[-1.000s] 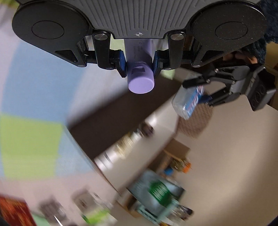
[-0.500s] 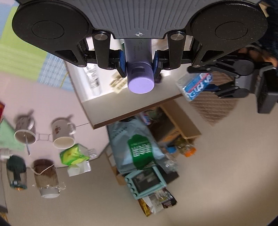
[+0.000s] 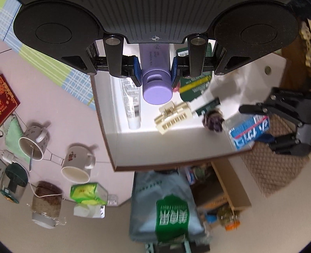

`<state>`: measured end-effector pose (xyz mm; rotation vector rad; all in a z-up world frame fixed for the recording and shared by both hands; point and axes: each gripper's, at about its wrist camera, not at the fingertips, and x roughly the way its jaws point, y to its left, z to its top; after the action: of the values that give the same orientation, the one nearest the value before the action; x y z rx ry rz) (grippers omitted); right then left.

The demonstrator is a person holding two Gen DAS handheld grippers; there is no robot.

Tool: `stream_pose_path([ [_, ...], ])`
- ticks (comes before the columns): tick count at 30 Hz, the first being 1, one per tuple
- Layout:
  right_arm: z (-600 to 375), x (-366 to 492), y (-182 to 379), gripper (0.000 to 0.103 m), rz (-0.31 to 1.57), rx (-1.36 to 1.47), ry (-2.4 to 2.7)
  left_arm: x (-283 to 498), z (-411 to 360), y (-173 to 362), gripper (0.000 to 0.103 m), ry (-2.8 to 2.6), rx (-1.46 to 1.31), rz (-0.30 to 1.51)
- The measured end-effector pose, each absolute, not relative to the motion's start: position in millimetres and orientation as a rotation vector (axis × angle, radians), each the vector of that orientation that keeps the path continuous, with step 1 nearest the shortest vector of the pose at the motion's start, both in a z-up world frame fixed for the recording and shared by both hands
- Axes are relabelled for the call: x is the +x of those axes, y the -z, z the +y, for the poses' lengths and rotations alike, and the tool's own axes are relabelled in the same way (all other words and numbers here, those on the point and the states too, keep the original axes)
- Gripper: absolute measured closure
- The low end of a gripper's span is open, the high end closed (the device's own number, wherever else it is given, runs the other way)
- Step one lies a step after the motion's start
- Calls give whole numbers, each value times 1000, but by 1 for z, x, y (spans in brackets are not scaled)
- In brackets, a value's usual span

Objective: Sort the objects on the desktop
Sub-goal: 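Carry the floss box with the left gripper while the right gripper carries the purple tube over the box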

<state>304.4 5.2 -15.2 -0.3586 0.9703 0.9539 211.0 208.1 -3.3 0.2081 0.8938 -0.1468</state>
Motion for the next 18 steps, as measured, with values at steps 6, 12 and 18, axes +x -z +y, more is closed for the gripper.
stream_pose_path([
  [6, 22, 307, 34, 73, 1031, -438, -934, 214, 211, 10, 49, 154, 200, 904],
  [12, 31, 311, 48, 73, 1086, -491, -911, 216, 216, 15, 49, 147, 188, 918],
  [18, 34, 316, 55, 73, 1115, -506, -890, 219, 220, 18, 49, 140, 184, 925],
])
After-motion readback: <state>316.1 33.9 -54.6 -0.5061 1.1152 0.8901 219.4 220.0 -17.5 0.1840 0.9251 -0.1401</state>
